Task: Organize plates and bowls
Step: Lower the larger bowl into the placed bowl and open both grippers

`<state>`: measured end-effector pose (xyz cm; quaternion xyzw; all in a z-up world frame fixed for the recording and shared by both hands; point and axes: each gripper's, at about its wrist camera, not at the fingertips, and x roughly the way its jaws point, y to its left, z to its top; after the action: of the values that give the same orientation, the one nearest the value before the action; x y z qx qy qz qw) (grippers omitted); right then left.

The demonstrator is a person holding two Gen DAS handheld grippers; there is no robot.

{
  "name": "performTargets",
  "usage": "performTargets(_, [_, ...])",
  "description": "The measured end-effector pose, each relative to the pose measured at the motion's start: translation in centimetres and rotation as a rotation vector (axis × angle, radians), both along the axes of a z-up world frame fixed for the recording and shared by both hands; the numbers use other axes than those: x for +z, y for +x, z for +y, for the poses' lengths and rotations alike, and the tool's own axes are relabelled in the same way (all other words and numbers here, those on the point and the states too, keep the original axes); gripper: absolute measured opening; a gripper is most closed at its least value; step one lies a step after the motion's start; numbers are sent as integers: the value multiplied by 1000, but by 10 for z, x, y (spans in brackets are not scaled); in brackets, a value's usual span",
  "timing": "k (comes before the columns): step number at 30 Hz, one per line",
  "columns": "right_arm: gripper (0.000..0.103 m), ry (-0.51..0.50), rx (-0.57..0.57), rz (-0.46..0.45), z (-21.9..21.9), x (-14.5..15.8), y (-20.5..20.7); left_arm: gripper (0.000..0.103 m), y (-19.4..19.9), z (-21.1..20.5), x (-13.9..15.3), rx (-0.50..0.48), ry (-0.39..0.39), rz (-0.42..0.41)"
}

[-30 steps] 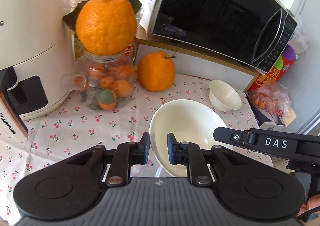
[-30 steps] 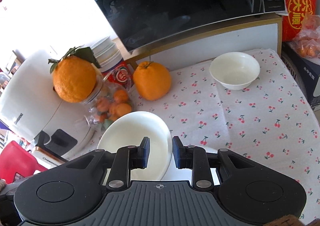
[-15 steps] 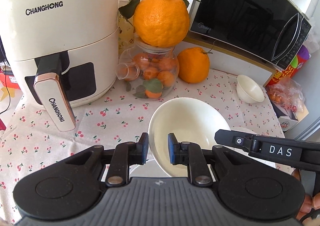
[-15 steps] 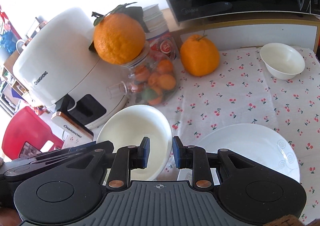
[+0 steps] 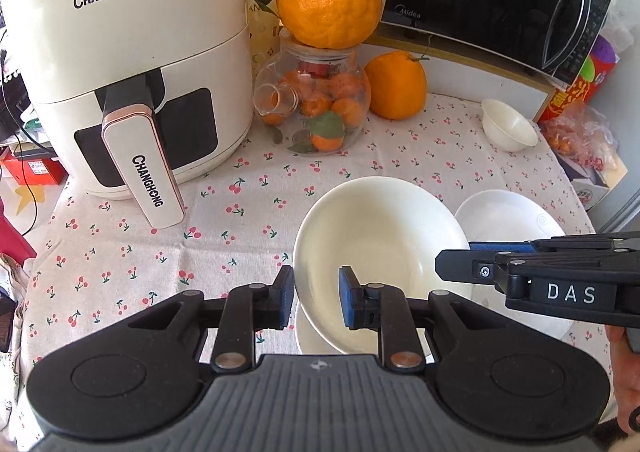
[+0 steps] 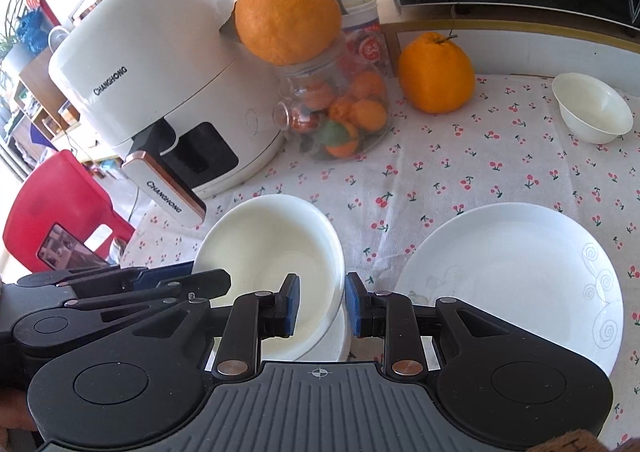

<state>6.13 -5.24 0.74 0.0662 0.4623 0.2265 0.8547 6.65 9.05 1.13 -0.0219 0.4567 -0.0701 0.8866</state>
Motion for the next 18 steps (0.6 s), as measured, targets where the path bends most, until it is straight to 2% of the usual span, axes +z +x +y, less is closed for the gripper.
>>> performTargets(18, [26,-43,37,55,-2,-11,-20,21,-10,-12,-5,-80,70,59])
